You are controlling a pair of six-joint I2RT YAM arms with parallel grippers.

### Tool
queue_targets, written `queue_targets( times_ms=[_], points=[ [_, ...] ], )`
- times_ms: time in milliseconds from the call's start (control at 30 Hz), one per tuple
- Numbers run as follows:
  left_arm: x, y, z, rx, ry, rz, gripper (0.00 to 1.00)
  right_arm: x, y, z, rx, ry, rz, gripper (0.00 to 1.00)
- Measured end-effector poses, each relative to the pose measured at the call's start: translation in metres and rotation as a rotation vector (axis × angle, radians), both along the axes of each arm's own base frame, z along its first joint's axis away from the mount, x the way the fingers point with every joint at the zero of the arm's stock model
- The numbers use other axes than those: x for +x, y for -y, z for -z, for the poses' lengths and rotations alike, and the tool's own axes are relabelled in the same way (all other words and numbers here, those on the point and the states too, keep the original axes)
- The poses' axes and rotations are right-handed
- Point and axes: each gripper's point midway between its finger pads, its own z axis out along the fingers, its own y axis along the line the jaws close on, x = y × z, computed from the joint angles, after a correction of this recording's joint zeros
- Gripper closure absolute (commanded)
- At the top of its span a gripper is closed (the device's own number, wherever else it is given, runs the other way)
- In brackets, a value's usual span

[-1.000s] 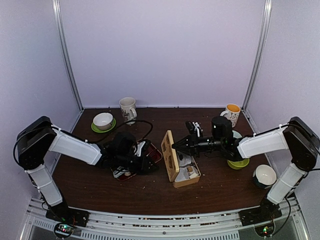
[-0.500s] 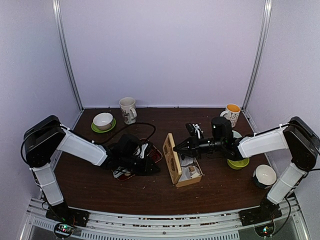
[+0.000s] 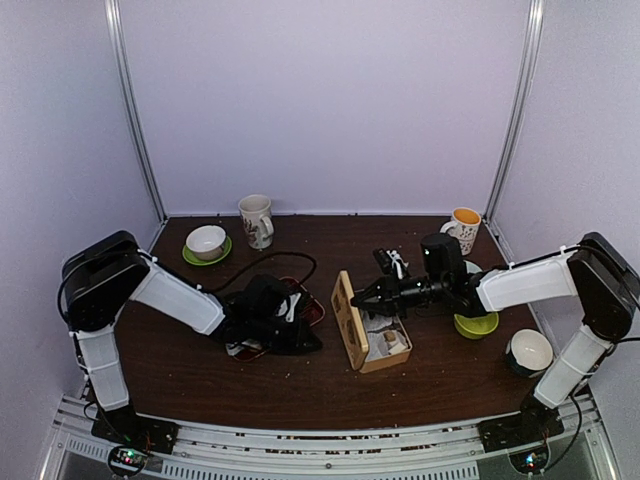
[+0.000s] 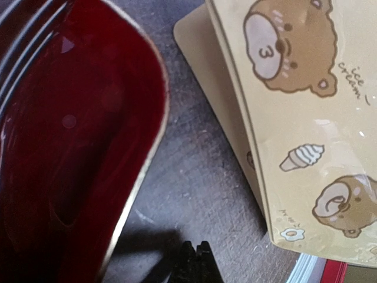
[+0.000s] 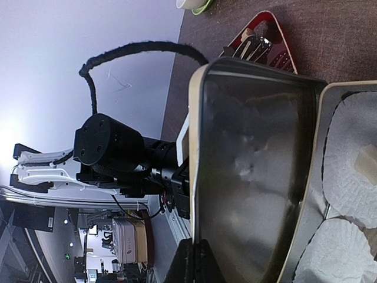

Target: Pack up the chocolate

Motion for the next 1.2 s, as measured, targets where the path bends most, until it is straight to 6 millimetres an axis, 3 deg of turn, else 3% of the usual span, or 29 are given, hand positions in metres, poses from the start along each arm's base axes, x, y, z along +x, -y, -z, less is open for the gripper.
queue_targets(
  times_ms=[333,667,1033,1200],
  points=[
    [0.013,0.021,-0.012,-0.066,0.025,0.006,1.00,0.000,0.000,-0.004,0.003,-0.007,0.002,1.00],
    [0.025,0.044,-0.017,-0.111,0.039,0.021,1.00,0.002,-0.001,-0.040,0.059,0.047,0.006,0.99],
    [0.028,0.053,-0.029,-0.168,0.056,0.027,1.00,0.006,0.009,-0.030,0.020,0.030,0.017,0.95],
    [0.028,0.054,-0.025,-0.167,0.048,0.025,1.00,0.011,0.017,-0.024,-0.004,0.041,0.024,0.94]
  ],
)
